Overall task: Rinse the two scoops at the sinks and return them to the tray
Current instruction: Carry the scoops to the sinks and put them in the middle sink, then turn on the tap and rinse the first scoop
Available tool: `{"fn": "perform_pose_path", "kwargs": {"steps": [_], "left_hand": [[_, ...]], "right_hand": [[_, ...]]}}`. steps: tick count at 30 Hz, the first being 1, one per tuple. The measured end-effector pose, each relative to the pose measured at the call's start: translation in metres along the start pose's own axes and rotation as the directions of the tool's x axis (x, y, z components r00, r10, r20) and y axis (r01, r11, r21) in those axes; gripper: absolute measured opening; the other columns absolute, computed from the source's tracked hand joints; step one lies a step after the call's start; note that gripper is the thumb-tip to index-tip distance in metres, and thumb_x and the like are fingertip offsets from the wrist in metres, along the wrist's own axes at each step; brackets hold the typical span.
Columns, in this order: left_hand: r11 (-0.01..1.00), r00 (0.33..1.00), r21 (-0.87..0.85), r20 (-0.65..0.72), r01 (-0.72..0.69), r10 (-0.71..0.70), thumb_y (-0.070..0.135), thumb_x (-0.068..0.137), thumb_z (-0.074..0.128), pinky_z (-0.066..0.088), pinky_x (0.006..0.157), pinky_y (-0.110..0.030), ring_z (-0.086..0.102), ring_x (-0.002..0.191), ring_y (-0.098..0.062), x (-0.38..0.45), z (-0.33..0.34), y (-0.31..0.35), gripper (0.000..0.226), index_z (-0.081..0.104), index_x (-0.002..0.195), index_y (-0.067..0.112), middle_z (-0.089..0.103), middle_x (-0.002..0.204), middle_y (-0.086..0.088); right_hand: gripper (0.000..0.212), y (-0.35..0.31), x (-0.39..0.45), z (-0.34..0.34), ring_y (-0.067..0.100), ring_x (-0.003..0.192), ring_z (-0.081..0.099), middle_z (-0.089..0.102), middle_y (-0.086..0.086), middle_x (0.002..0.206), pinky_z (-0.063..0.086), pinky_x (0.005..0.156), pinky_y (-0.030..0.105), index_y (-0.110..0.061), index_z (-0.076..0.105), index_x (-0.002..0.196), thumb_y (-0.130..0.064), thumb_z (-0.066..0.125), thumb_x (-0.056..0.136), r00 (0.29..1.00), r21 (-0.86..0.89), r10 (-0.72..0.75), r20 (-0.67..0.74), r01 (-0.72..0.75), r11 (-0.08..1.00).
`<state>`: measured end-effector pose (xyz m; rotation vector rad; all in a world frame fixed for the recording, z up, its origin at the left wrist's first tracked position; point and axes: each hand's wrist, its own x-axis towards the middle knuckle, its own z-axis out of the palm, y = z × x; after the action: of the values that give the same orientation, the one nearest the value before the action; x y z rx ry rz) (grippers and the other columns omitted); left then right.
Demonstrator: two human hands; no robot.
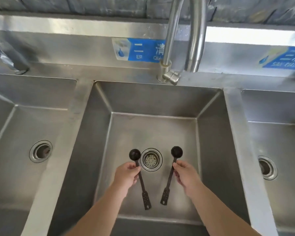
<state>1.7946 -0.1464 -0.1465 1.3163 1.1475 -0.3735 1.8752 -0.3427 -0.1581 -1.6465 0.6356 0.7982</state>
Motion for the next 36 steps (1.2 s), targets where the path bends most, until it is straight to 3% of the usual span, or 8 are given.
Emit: {"fn": "perform_pose_path", "kwargs": {"steps": [6,9,15,20,25,30,33,36], "left_hand": [[0.998,0.997,0.067,-0.077,-0.002,0.007,0.001,0.089,0.061,0.039,0.042,-0.021,0.052,0.045,-0.011,0.084,0.004,-0.024,0.006,0.066,0.089,0.003,0.059,0.062,-0.007],[0.997,0.997,0.072,-0.08,0.003,0.003,0.001,0.089,0.061,0.041,0.043,-0.021,0.053,0.049,-0.015,0.111,0.003,-0.03,0.006,0.065,0.088,0.005,0.059,0.062,-0.009],[0.996,0.996,0.072,-0.078,0.047,-0.041,0.002,0.087,0.064,0.046,0.046,-0.023,0.059,0.051,-0.017,0.142,0.011,-0.04,0.011,0.061,0.081,0.011,0.062,0.065,-0.009],[0.997,0.992,0.079,-0.123,0.023,-0.013,0.003,0.085,0.066,0.05,0.052,-0.027,0.062,0.054,-0.018,0.146,0.018,-0.037,0.015,0.063,0.076,0.014,0.064,0.066,-0.009],[0.98,0.991,0.198,-0.134,-0.001,0.028,0.021,0.08,0.073,0.057,0.069,-0.038,0.063,0.062,-0.022,0.129,0.01,-0.03,0.006,0.071,0.076,0.017,0.07,0.066,-0.007],[0.932,0.98,0.361,-0.169,-0.038,0.105,0.037,0.087,0.059,0.037,0.058,-0.027,0.055,0.073,-0.014,0.076,-0.006,0.012,0.017,0.06,0.089,0.02,0.063,0.087,0.002],[0.921,0.973,0.358,-0.105,-0.155,0.205,0.043,0.088,0.058,0.044,0.08,-0.03,0.06,0.103,-0.018,0.043,-0.007,0.055,0.042,0.058,0.121,0.018,0.064,0.12,0.0],[0.866,0.935,0.374,0.01,-0.333,0.355,0.047,0.089,0.057,0.041,0.105,-0.037,0.051,0.128,-0.02,0.011,0.0,0.12,0.06,0.043,0.143,0.023,0.05,0.144,-0.002]], "right_hand": [[0.015,0.034,0.081,0.014,0.016,0.063,0.049,0.054,0.009,0.074,0.036,0.05,0.02,0.002,0.065,0.087,-0.008,0.058,0.095,0.994,-0.081,0.046,-0.096,-0.054,0.995],[0.011,0.046,0.1,0.025,0.014,0.061,0.051,0.056,0.007,0.074,0.039,0.045,0.016,-0.007,0.067,0.086,-0.006,0.059,0.094,0.993,-0.099,0.055,-0.1,-0.065,0.993],[0.009,0.052,0.117,0.039,0.014,0.059,0.057,0.065,0.004,0.072,0.045,0.057,0.023,-0.012,0.071,0.097,-0.009,0.064,0.092,0.983,-0.103,0.06,-0.175,-0.079,0.991],[0.017,0.046,0.116,0.043,0.019,0.067,0.067,0.07,-0.002,0.071,0.055,0.083,0.036,-0.027,0.066,0.077,-0.015,0.07,0.088,0.971,-0.208,0.005,-0.24,-0.056,0.977],[0.024,0.035,0.102,0.039,0.025,0.08,0.071,0.071,-0.001,0.063,0.055,0.081,0.035,-0.027,0.067,0.064,-0.032,0.069,0.087,0.972,-0.329,-0.017,-0.235,-0.064,0.942],[0.029,-0.001,0.059,0.024,0.014,0.071,0.067,0.071,-0.003,0.071,0.043,0.06,0.025,-0.017,0.074,0.089,-0.042,0.06,0.092,0.964,-0.348,-0.072,-0.255,-0.022,0.937],[0.027,-0.058,0.024,0.02,0.02,0.074,0.065,0.071,0.0,0.078,0.048,0.066,0.03,-0.019,0.072,0.091,-0.042,0.059,0.092,0.955,-0.322,-0.164,-0.246,0.079,0.944],[0.028,-0.132,-0.01,0.018,0.02,0.086,0.065,0.07,-0.003,0.093,0.051,0.079,0.032,-0.02,0.068,0.102,-0.044,0.057,0.092,0.924,-0.308,-0.317,-0.214,0.244,0.919]]}}
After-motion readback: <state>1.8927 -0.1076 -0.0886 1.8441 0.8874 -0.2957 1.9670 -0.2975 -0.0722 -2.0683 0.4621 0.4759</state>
